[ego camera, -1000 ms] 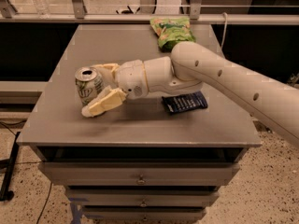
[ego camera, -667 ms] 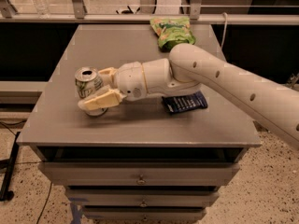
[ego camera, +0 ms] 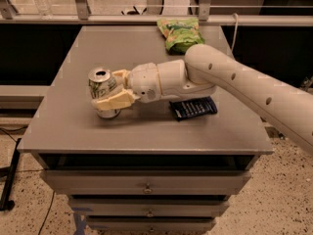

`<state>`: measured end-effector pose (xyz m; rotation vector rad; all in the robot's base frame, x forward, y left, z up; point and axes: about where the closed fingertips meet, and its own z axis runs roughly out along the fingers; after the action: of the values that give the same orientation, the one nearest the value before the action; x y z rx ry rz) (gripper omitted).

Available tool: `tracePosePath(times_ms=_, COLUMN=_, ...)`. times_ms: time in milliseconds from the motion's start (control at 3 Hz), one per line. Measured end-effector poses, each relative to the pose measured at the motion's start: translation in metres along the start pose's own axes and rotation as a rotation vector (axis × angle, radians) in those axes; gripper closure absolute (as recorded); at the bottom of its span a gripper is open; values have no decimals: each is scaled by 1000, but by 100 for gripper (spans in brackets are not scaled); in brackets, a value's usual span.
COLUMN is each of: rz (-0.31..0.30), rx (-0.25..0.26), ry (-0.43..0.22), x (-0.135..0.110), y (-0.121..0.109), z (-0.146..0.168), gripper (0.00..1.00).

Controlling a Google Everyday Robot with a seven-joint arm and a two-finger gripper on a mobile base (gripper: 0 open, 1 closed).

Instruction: Knock 7up can over

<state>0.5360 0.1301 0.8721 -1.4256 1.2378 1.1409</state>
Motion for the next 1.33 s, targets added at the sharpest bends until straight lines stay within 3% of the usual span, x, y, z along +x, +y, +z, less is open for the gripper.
tracePosePath(times_ms=667, rz=-42, rx=101, ry=63, x=-8, y=-41, z=-67, gripper=100)
tracePosePath(times_ms=1000, rz=-115, rx=121, ry=143, x=-24, y=-54, z=-86, gripper=100)
tracePosePath(times_ms=1333, rz=-234, rx=107, ry=295, x=-38, y=-55, z=-85, gripper=100)
